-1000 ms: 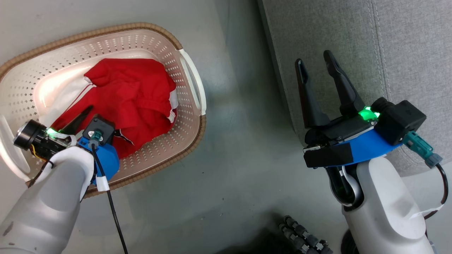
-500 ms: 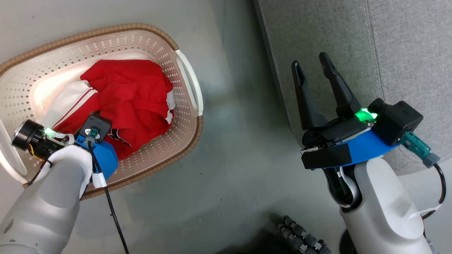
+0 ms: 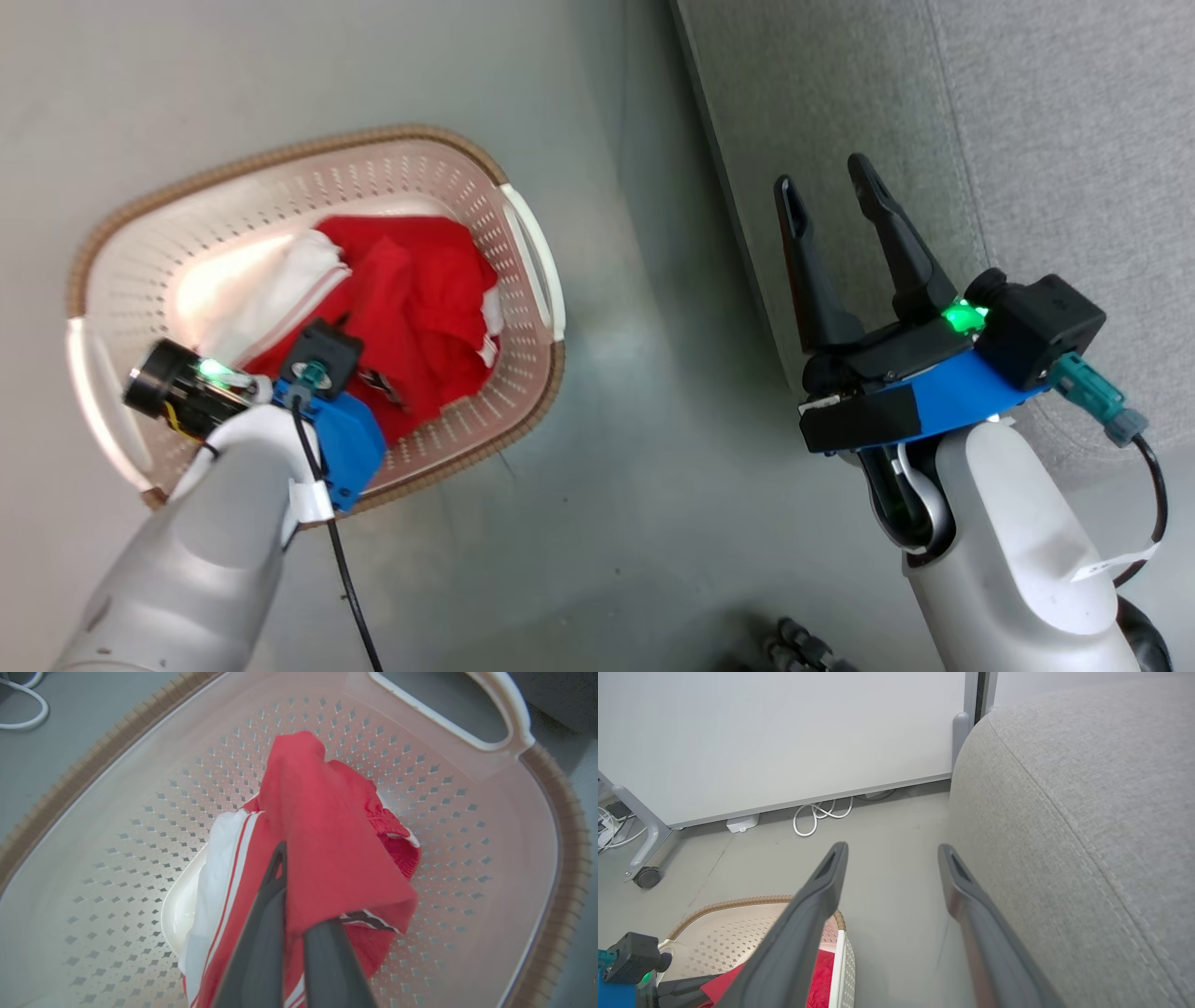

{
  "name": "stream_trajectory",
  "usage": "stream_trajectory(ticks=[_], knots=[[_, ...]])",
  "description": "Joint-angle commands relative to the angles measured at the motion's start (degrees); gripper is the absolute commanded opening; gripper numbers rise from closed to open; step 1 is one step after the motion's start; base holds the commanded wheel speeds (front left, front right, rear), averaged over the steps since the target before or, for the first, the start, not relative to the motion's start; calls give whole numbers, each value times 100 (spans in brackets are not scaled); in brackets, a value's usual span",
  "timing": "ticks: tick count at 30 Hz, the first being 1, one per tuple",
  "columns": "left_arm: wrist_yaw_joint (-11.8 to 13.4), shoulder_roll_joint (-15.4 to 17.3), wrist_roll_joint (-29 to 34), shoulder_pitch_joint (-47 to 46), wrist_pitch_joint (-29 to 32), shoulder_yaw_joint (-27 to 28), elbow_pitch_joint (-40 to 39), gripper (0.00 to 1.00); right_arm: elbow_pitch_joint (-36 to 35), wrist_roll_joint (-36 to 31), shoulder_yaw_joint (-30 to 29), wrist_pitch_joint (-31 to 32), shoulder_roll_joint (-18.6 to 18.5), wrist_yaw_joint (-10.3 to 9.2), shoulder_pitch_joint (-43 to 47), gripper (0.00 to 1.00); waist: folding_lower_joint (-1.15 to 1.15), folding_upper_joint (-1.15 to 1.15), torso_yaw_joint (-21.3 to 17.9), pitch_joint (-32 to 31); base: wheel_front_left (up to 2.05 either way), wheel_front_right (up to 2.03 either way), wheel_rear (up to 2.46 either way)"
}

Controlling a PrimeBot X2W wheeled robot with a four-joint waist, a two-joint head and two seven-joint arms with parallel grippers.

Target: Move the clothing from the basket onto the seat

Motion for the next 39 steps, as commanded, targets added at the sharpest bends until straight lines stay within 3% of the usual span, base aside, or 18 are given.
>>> stream_trajectory(ticks=[1,19,28,39], knots=[[-44,-56,-79,107,-44,51,-89,0,48,-73,-11,-31,-4,1,72,100,0,0,217,-399,0,0,0],[-322,-490,-521,1417,-47,226,-1599,0,774,-342,-33,-31,-7,1,995,100,0,0,933,-3008,0,0,0],[-336,-757,-820,1496,-47,148,-2122,0,953,-430,-71,-30,-7,1,1322,100,0,0,1165,-3760,0,0,0],[-337,-1051,-1547,851,112,-318,-1985,0,1075,-420,-78,32,-6,1,1757,100,0,0,1371,-4369,0,0,0]])
